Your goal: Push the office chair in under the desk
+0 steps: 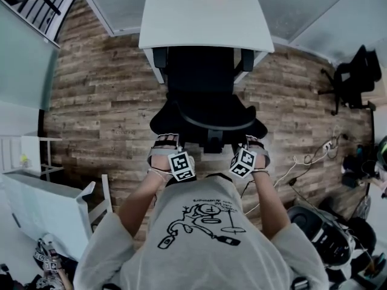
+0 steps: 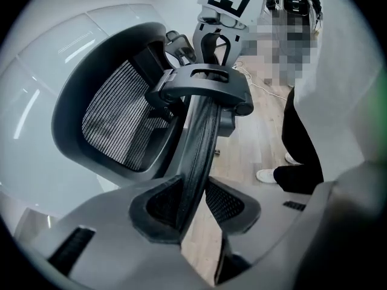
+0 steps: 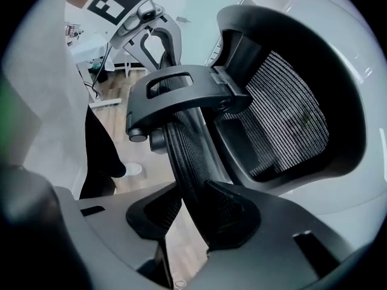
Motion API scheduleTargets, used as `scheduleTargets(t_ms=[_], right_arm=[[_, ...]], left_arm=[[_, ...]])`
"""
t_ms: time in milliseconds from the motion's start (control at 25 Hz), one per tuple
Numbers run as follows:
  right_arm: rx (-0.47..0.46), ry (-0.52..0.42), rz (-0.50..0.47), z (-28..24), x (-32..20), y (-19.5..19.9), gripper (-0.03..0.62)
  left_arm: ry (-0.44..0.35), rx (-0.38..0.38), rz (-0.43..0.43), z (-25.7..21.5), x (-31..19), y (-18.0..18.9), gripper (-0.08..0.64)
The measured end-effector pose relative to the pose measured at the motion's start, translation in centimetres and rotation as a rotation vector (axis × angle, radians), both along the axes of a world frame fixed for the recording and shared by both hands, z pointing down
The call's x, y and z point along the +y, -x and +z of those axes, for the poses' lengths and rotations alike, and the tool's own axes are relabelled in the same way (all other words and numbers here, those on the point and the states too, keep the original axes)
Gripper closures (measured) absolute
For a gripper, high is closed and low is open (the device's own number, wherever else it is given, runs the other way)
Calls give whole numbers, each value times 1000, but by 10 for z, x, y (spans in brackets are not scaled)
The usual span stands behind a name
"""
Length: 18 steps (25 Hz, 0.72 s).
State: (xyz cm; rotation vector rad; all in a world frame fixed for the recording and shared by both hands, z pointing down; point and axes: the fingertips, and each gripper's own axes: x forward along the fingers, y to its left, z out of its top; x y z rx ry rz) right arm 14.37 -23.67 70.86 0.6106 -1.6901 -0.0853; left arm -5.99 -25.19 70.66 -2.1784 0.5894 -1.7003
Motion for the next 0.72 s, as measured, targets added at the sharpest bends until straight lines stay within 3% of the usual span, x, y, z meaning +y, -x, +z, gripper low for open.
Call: scheduleTargets(t_ms=[720], right_arm=[[32, -20, -34, 1, -54, -4, 450]], left_arm=[[-4, -4, -36, 1, -55, -5, 436]])
